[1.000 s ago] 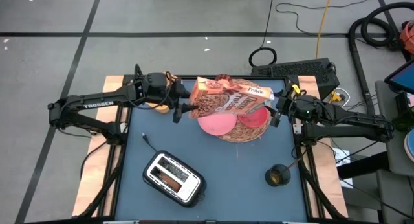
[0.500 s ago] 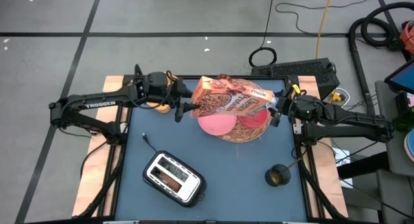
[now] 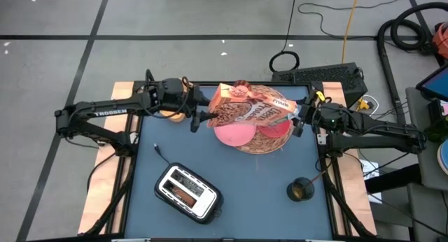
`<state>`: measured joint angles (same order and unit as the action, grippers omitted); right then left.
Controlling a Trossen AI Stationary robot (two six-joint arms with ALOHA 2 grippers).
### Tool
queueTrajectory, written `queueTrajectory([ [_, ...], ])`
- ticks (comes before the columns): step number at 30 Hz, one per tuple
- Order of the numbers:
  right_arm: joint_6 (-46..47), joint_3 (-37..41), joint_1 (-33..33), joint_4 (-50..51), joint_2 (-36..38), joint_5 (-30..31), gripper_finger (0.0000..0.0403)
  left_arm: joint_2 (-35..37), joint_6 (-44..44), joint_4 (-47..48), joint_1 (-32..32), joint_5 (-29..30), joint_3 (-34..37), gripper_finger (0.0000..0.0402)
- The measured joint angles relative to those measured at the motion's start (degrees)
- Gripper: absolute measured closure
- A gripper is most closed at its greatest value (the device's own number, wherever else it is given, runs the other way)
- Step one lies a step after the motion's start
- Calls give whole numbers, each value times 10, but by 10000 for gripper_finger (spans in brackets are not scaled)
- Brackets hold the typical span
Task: Arrange a breakfast setting
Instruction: Pour the cereal from the cereal box into the red bowl
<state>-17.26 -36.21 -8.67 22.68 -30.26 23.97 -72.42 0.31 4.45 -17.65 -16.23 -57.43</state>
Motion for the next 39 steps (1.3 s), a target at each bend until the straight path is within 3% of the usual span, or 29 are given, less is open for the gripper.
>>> queueTrajectory([
  [9, 0, 0, 0, -1, 0, 0, 188, 0, 7, -1, 0, 0, 0, 180],
  [17, 0, 0, 0, -1, 0, 0, 188, 0, 5, 0, 0, 0, 0, 219],
  [28, -2, 0, 0, -2, 0, 0, 188, 4, 10, -44, 0, 2, 0, 223],
  [35, -4, 0, 0, 2, 0, 1, 188, -5, 6, -1, 1, 1, 0, 224],
  [39, -4, 0, 0, -2, 0, 2, 188, -5, 9, -43, 2, 0, 1, 224],
])
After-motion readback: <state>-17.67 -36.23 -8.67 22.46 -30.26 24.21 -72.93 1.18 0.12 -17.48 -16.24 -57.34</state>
